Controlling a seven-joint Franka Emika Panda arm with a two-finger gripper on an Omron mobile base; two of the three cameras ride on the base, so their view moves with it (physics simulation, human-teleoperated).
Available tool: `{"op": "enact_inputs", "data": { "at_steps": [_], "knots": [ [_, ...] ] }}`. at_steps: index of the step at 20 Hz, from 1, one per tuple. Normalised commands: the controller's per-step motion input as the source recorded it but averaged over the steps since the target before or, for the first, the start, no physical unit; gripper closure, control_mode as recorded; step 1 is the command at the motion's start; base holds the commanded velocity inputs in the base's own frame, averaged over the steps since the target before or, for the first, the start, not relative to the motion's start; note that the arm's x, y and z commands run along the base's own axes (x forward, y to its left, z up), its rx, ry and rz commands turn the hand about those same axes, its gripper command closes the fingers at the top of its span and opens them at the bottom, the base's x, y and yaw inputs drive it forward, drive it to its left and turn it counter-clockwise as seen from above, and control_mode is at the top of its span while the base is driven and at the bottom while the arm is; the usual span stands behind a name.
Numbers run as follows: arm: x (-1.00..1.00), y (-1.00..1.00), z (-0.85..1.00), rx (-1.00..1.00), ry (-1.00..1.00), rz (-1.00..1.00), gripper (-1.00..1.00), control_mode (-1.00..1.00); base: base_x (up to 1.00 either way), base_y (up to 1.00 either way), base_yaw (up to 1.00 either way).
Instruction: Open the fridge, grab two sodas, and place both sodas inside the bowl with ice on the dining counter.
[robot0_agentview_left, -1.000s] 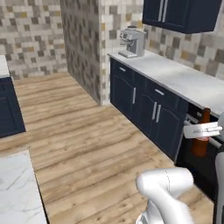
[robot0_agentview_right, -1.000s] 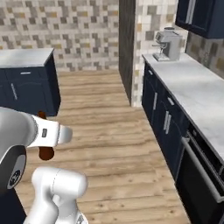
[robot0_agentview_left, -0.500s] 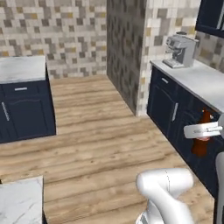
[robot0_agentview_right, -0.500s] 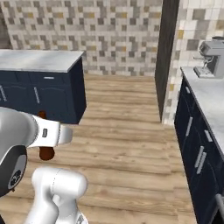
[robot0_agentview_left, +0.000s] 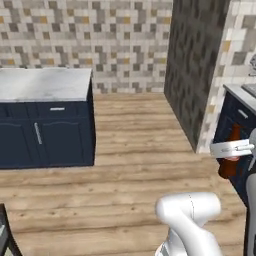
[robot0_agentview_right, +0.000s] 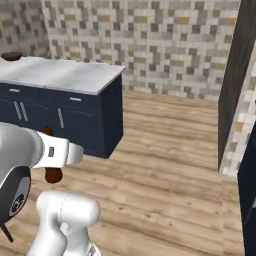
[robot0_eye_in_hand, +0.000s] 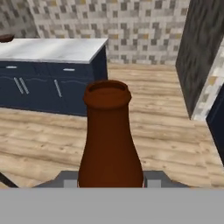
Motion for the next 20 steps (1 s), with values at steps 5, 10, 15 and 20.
{"op": "enact_inputs", "data": {
  "at_steps": [5, 10, 15, 20],
  "knots": [
    [0.00, 0.00, 0.00, 0.00, 0.00, 0.00, 1.00, 1.00, 1.00, -0.28, 0.32],
    [0.00, 0.00, 0.00, 0.00, 0.00, 0.00, 1.00, 1.00, 1.00, -0.43, 0.26],
    [0.00, 0.00, 0.00, 0.00, 0.00, 0.00, 1.00, 1.00, 1.00, -0.43, 0.26],
    [0.00, 0.00, 0.00, 0.00, 0.00, 0.00, 1.00, 1.00, 1.00, -0.47, 0.26]
  ]
}}
